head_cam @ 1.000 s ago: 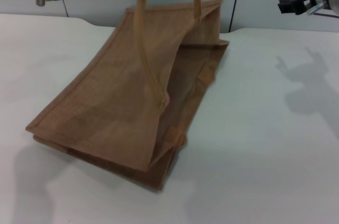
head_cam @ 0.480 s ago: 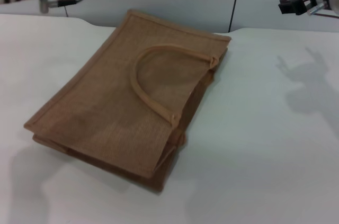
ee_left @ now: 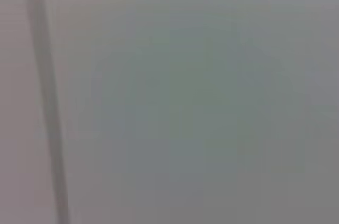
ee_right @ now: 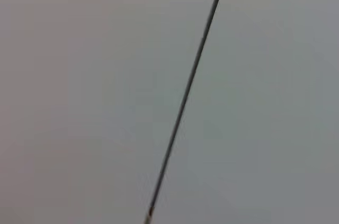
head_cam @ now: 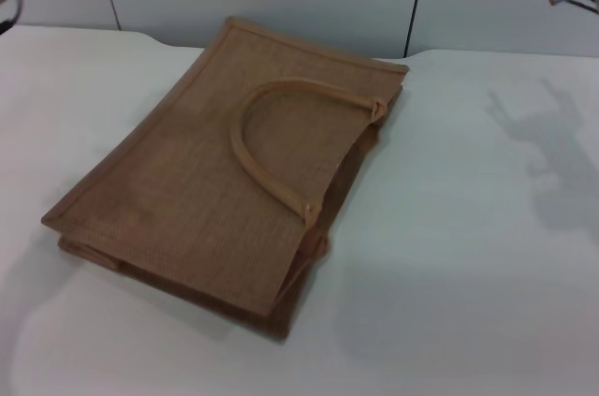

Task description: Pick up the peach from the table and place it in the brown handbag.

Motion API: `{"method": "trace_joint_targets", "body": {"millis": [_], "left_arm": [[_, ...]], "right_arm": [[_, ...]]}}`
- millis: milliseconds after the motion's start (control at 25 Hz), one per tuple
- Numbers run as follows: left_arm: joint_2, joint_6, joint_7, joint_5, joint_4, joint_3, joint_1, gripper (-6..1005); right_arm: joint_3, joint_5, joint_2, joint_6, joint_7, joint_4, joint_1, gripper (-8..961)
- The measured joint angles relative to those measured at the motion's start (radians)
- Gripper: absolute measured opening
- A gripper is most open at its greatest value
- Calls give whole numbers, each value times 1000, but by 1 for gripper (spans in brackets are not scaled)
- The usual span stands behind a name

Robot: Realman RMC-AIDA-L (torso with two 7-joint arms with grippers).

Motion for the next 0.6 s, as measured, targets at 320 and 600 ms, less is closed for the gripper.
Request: {"method": "trace_joint_targets", "body": {"millis": [320, 600], "left_arm": [[-2, 43, 336, -371, -224, -2, 54, 877], [-4, -96, 730, -734, -506, 11, 50, 876]], "right_arm": [[-50, -1, 1, -296, 21, 153, -55, 871], [-64, 0, 4, -536, 87, 304, -75, 871]]}}
